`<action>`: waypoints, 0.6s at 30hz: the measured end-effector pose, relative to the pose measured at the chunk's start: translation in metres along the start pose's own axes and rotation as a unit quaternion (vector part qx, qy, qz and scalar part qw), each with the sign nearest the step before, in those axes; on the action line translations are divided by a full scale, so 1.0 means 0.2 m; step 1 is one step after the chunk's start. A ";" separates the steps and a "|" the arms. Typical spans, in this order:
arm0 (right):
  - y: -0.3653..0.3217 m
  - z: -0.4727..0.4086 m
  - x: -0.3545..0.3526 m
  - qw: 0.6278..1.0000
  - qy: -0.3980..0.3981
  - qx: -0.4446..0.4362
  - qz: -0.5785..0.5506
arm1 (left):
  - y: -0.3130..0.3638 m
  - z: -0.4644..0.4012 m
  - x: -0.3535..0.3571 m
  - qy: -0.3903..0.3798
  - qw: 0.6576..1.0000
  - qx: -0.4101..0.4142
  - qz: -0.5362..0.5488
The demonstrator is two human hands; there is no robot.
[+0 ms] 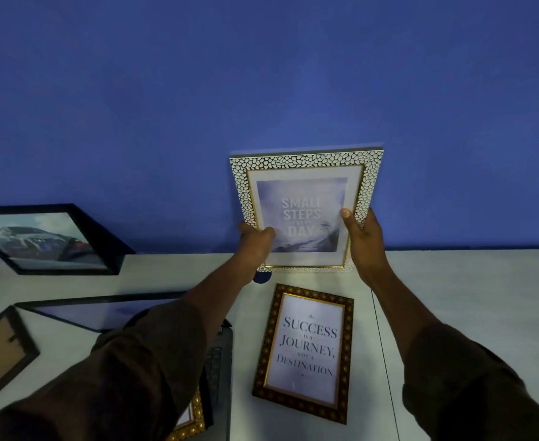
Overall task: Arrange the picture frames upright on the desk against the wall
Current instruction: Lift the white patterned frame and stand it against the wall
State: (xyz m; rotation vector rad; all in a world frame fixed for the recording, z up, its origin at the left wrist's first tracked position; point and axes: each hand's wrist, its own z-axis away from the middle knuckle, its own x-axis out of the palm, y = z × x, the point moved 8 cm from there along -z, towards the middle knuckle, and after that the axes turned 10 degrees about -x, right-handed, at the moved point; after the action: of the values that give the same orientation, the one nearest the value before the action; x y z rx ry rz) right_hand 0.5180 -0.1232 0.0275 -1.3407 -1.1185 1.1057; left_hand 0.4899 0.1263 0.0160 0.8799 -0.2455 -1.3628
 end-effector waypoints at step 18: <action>-0.02 0.01 -0.04 0.995 -0.013 -0.003 0.099 | -0.07 -0.01 0.01 -0.054 0.997 0.040 -0.027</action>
State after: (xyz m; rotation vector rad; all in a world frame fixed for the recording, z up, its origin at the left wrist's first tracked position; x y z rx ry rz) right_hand 0.5147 -0.1299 0.0313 -1.4699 -1.0241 1.2661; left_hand 0.4806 0.1252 0.0044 0.8860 -0.3651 -1.4619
